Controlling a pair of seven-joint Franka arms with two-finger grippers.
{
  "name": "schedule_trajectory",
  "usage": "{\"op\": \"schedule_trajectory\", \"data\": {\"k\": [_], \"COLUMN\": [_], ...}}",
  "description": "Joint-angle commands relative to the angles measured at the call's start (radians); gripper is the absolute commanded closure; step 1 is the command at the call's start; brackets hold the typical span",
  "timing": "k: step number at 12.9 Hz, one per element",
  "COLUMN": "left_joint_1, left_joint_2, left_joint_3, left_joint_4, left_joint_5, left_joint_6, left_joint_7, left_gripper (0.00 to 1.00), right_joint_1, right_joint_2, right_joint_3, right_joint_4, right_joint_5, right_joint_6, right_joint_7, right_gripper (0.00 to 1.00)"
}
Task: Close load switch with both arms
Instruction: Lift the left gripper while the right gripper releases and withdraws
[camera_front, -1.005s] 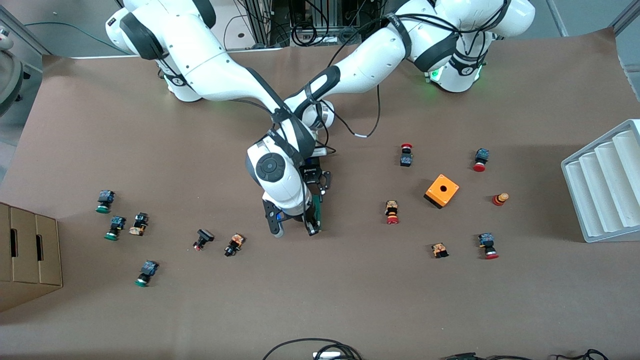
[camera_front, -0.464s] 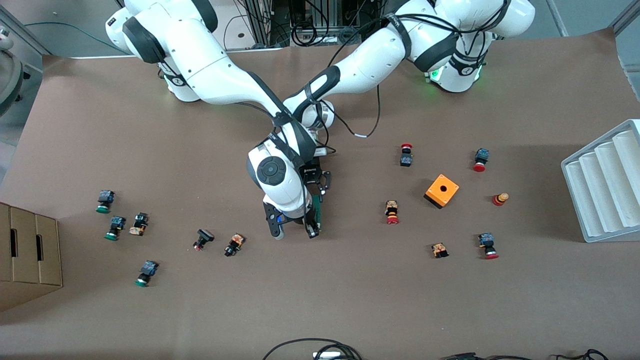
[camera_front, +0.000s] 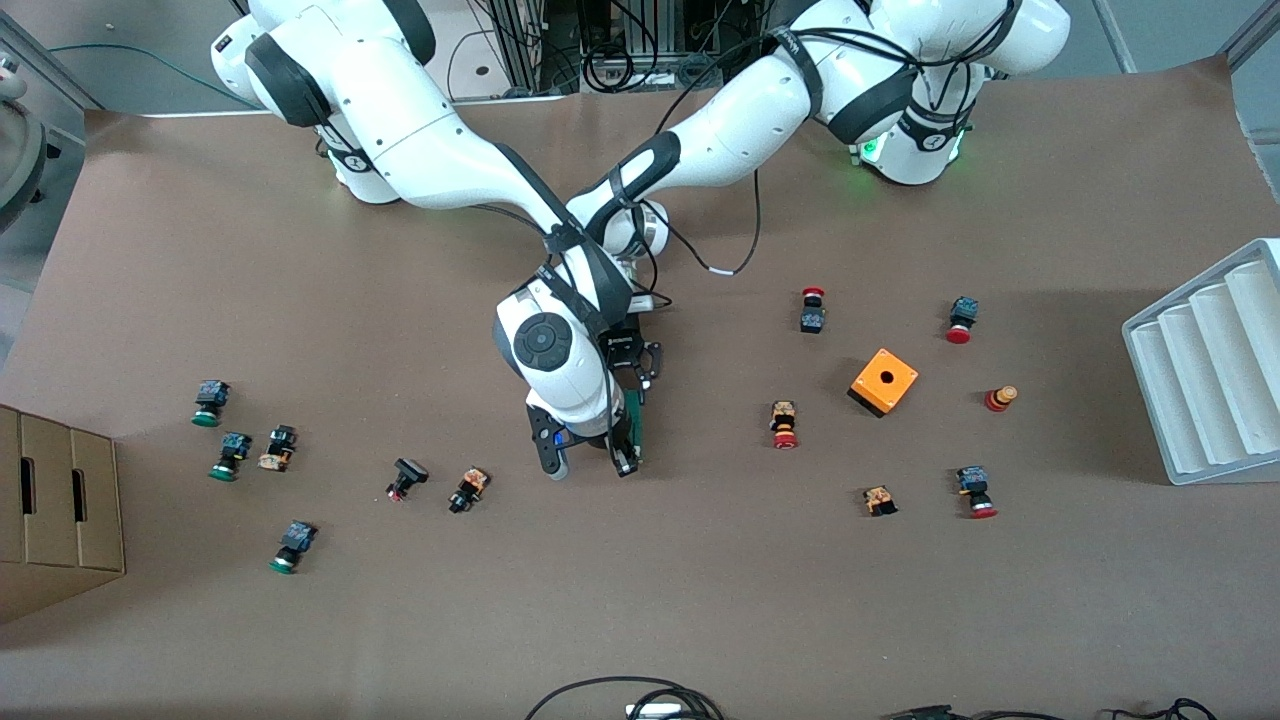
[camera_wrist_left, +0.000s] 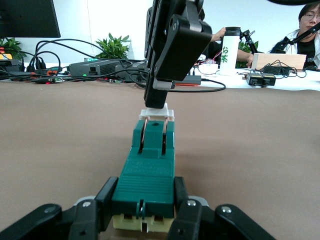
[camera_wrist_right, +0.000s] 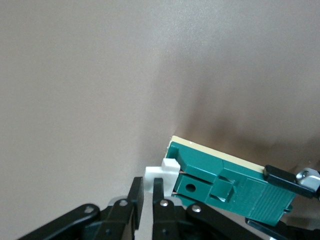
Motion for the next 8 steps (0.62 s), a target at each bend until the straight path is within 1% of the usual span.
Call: {"op": "schedule_trajectory", "data": {"k": [1,8], "left_joint_1": [0.000,0.000], "left_joint_2": [0.053,0.054], "left_joint_3": [-0.005,-0.005], "left_joint_4": [0.027,0.027], "left_joint_5": [0.000,0.000], "left_joint_6": [0.015,0.015], "left_joint_7": [-0.008,-0.008], "left_gripper": [0.50,0.50], "right_joint_1": [-0.007,-0.009], "right_joint_2": [0.033,0.044], "right_joint_3": [-0.001,-0.002], "right_joint_4": [0.031,0.031], "right_joint_5": [0.015,0.012], "right_joint_6": [-0.009,-0.002], "right_joint_7": [-0.025,-0.032], "right_gripper": [0.85,0.85]}}
